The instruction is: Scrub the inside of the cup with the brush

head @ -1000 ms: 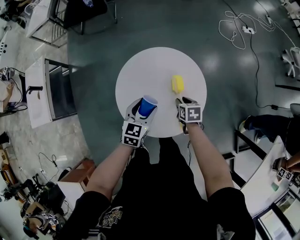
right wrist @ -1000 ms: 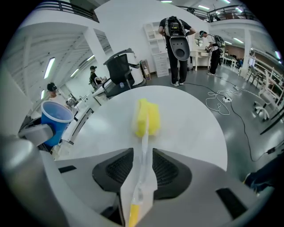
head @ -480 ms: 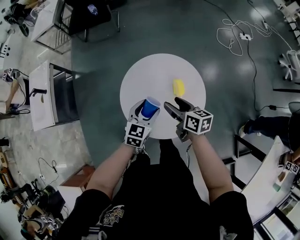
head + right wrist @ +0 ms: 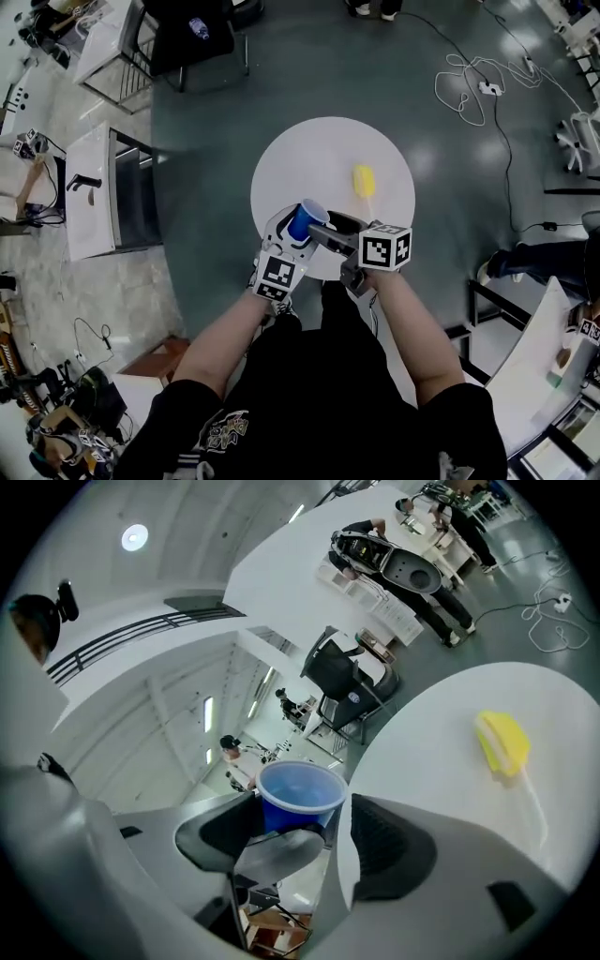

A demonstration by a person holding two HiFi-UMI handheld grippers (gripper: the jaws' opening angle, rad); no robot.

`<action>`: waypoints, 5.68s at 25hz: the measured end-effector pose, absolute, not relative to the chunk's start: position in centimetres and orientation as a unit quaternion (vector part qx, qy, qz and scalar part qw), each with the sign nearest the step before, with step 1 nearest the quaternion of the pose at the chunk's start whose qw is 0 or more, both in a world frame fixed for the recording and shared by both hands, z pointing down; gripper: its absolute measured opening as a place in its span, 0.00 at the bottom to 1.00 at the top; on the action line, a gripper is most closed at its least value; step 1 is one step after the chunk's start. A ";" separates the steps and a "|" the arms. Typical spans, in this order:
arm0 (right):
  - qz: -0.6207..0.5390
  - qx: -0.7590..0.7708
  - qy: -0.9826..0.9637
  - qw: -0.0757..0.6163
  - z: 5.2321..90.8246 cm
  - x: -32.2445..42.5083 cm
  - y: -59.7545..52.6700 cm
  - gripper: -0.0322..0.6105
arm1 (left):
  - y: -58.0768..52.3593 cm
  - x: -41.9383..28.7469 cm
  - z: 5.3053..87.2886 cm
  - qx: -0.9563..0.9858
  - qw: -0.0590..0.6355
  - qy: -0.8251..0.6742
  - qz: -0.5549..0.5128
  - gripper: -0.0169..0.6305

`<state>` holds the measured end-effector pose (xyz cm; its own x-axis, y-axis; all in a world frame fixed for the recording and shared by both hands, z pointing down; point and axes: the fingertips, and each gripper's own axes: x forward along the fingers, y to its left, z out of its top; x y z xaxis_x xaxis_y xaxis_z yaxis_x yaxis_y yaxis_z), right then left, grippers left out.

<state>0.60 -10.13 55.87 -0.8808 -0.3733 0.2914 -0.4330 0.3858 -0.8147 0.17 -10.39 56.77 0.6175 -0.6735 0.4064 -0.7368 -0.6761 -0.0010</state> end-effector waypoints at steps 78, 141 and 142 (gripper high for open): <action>0.225 0.438 -0.847 0.202 61.9 4.2 -9.4 0.12 | -4.5 -8.1 58.7 0.846 0.197 -0.439 0.229 0.04; 0.265 0.538 -0.797 0.063 47.4 -1.1 8.8 0.08 | 7.1 -8.8 47.7 0.905 0.229 -0.320 0.163 0.04; 0.266 0.538 -0.798 0.063 47.4 -1.1 8.8 0.08 | 7.2 -8.8 47.8 0.905 0.229 -0.320 0.164 0.04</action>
